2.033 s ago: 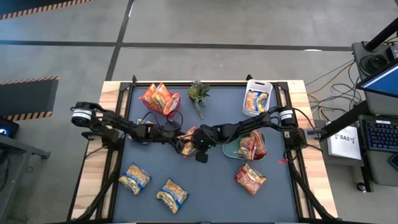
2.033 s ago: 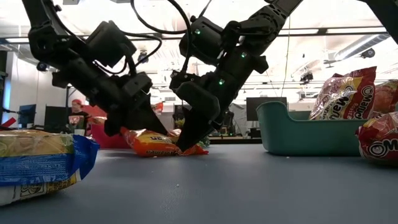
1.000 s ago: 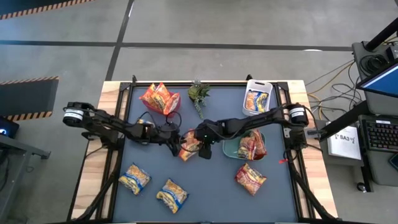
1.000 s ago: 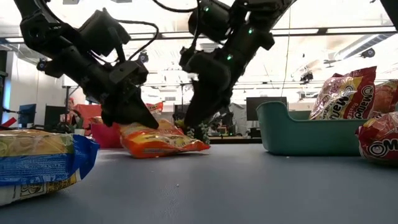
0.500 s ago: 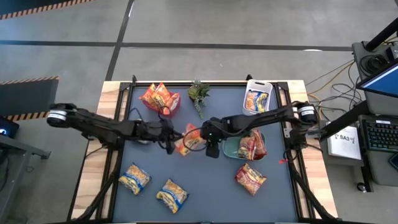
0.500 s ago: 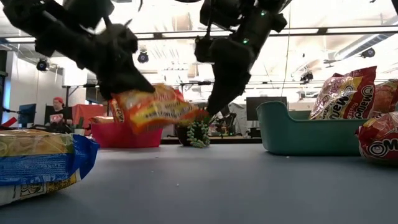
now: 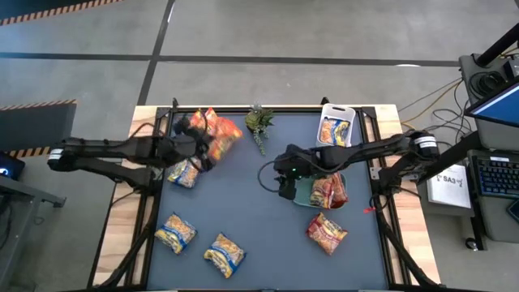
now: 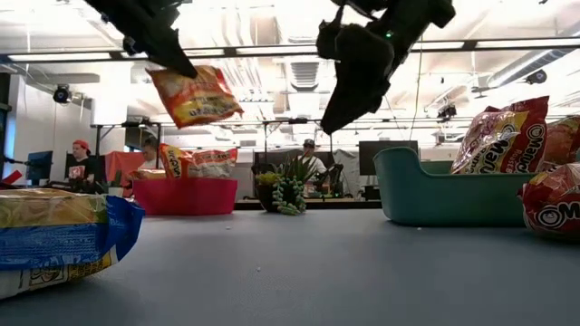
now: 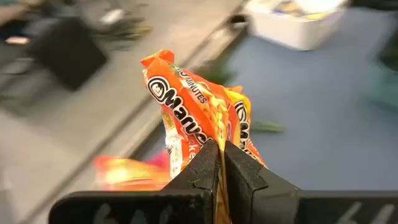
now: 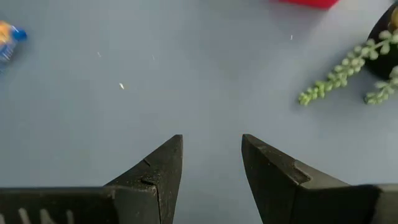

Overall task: Sort Maruchan noodles
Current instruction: Put the orange noodle pack into the red bin

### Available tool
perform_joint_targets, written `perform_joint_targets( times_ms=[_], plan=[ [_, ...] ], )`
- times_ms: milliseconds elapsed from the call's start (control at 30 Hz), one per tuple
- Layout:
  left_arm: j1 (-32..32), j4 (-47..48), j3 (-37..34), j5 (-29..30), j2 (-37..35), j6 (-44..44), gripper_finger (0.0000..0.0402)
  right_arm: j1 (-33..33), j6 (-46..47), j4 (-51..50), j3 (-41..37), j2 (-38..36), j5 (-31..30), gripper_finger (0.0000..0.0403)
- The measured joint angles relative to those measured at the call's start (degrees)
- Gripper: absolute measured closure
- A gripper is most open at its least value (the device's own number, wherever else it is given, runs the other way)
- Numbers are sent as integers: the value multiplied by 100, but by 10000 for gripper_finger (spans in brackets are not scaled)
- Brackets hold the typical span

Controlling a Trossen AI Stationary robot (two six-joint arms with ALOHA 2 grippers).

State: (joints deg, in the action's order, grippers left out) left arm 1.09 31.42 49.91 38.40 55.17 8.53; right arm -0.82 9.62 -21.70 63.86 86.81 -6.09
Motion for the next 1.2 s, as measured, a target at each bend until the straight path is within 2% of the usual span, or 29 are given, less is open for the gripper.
perform_joint_targets(
  times_ms=[100,200,333,467,667,833,1200],
  plan=[
    [353,314,303,339,62,-293,402,0,74,540,-394,-267,0,246],
    [776,318,373,366,109,-554,402,0,158,1053,-766,-497,-2,248],
    [1344,320,327,339,225,-741,402,0,324,1473,-1129,-702,2,247],
    [1724,301,295,-16,459,-803,401,0,405,1527,-1275,-787,-8,246],
    [1851,188,293,-88,961,-954,401,0,394,1696,-1371,-800,-6,248],
    [1853,188,293,184,1337,-955,401,0,385,1697,-1397,-800,-6,246],
    [1853,140,293,224,2001,-957,401,0,370,1735,-1401,-800,-4,246]
  ],
)
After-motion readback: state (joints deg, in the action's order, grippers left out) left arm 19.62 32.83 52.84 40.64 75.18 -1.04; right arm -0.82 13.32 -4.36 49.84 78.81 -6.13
